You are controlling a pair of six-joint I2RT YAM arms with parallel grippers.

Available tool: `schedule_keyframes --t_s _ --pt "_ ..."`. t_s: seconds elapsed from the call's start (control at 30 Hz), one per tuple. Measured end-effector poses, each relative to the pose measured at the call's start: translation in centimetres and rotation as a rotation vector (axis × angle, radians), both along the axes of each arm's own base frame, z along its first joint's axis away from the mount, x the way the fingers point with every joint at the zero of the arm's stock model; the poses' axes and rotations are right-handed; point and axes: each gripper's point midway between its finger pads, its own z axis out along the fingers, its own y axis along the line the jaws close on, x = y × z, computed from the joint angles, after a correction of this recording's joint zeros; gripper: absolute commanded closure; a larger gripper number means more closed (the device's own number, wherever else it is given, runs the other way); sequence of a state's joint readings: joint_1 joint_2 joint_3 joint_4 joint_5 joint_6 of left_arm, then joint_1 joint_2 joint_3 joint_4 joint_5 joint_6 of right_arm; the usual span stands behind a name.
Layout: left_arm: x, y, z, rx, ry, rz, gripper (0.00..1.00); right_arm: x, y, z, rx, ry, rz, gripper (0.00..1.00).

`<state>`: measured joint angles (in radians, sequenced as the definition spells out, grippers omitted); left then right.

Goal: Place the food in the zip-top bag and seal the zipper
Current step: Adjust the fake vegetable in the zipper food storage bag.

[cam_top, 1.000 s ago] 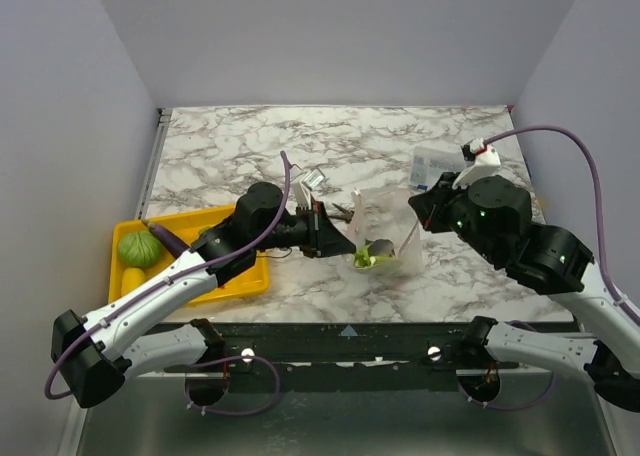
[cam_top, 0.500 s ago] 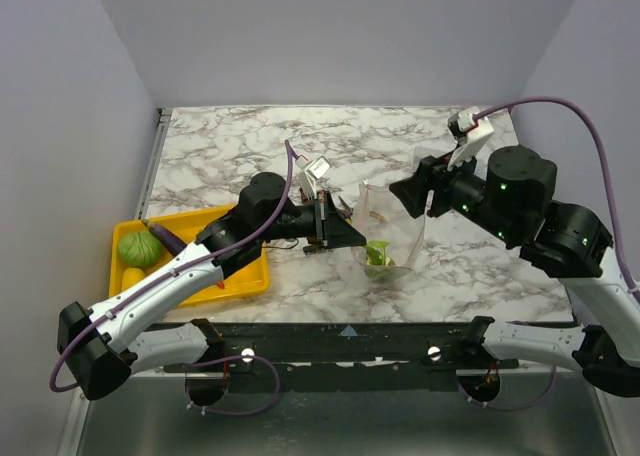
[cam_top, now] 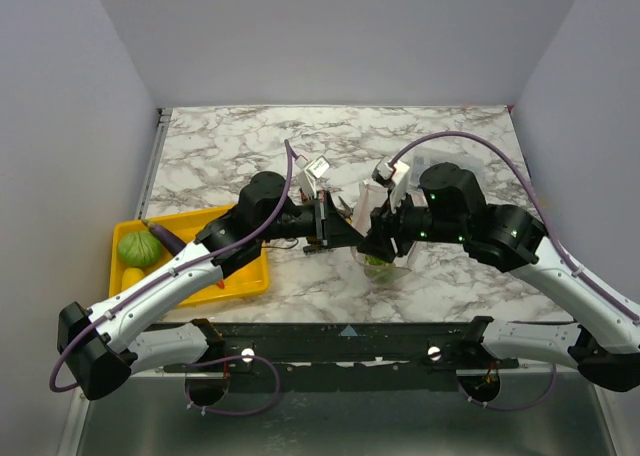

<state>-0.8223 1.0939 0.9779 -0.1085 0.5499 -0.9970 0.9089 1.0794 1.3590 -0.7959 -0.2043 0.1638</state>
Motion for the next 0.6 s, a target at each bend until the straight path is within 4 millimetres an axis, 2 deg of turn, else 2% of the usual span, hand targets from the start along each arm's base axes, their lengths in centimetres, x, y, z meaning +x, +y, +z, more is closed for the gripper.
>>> schedule_keyframes --t_s 0.07,0.23,0.3,0.43,0.6 --pt "0.0 0.0 0.2 -0.001 -0.002 0.002 1.0 -0.4 -0.2 -1.0 -0.024 0.016 0.02 0.48" --pt "0.1 0.0 0.3 0.001 -0.001 0.007 1.0 -0.8 -0.8 -0.9 -0.036 -0.015 0.041 0.44" --pt "0.2 0.1 0.3 0.002 -0.001 0.009 1.0 -0.9 -1.1 -1.1 -0.054 -0.018 0.049 0.46" --pt "0.2 0.1 0.3 0.002 -0.001 0.01 1.0 -1.1 -1.5 -1.6 -0.085 -0.019 0.064 0.56" --pt "0.2 0.1 0.3 0.002 0.0 0.011 1.0 -1.0 -1.5 -1.7 -0.089 -0.026 0.069 0.54"
